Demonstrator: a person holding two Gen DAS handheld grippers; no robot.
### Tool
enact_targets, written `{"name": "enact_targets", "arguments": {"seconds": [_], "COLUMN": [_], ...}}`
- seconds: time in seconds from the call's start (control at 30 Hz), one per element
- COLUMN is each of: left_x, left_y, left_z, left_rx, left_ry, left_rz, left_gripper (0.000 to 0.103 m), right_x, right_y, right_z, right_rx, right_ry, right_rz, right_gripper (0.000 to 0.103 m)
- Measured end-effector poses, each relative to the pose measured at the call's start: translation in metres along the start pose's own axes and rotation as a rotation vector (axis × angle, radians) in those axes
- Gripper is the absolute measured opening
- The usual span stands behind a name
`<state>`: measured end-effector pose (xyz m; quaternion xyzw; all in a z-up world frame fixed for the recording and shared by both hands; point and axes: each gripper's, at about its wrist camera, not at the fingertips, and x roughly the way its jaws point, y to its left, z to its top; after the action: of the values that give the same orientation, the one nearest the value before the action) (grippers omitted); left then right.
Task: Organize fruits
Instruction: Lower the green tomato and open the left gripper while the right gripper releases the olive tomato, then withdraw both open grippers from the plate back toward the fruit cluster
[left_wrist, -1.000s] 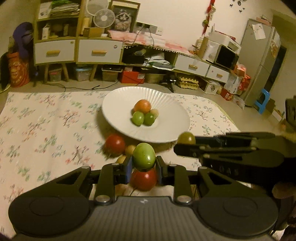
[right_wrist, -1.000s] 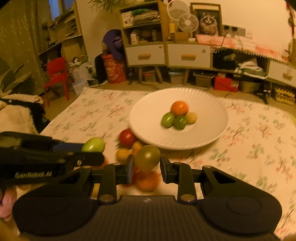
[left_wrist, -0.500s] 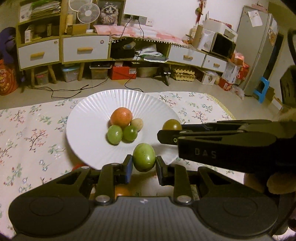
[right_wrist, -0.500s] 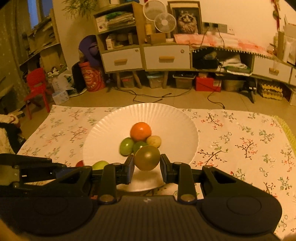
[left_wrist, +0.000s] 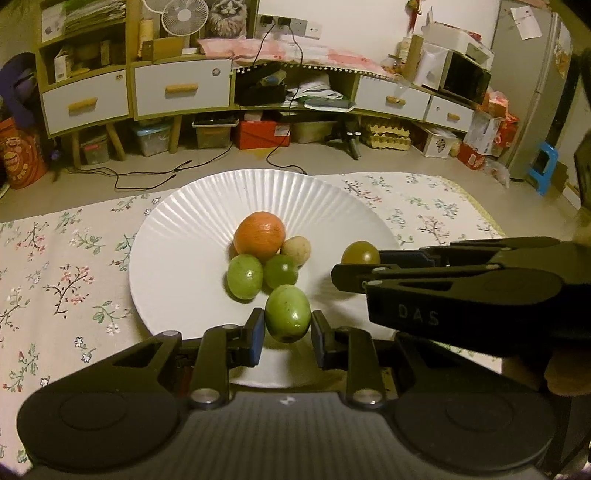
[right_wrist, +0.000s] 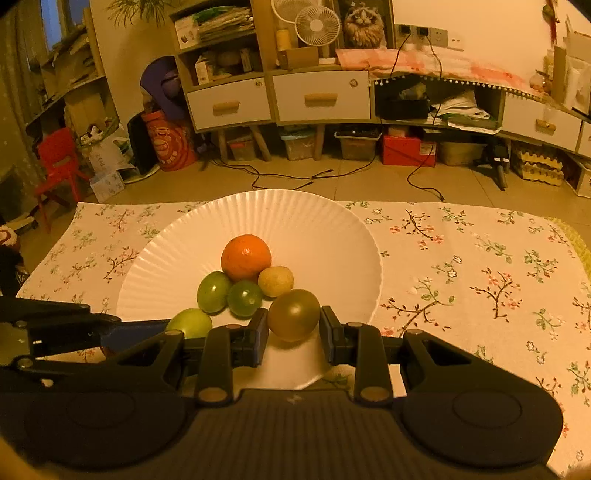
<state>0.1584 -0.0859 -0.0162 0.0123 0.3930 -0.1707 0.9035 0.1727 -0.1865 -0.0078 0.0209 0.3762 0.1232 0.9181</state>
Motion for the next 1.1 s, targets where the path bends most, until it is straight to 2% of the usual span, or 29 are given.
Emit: {"name": "enact_targets", "arguments": {"seconds": [0.33, 0.63, 0.87, 1.0, 1.1], "left_x": [0.004, 0.001, -0.011, -0.021, -0.029], "left_y": [0.001, 0.002, 0.004, 0.003, 0.003], "left_z": [0.002, 0.001, 0.002, 0.002, 0.001], "left_rx": [0.015, 0.030, 0.032, 0.030, 0.033], "left_ry": [-0.002, -0.012, -0.019, -0.035, -0.041], "left_rz": [0.033, 0.031, 0.031, 0.036, 0.042], "left_gripper": [0.020, 0.021, 0.038, 0.050, 0.056], "right_x": [0.008, 0.008, -0.002, -0.013, -0.022], "right_y": [0.004, 0.007, 0.011, 0.013, 0.015], "right_z": [0.003, 0.005, 0.006, 0.008, 0.009], "right_rx": [-0.030, -0.036, -0.038, -0.039, -0.039], "right_ry": [0.011, 0.017, 0.007, -0.007, -0.018], "right_rz": [-0.017, -0.024, -0.007, -0.007, -0.003], "right_gripper": [0.026, 0.028, 0.040, 0.056, 0.059]}}
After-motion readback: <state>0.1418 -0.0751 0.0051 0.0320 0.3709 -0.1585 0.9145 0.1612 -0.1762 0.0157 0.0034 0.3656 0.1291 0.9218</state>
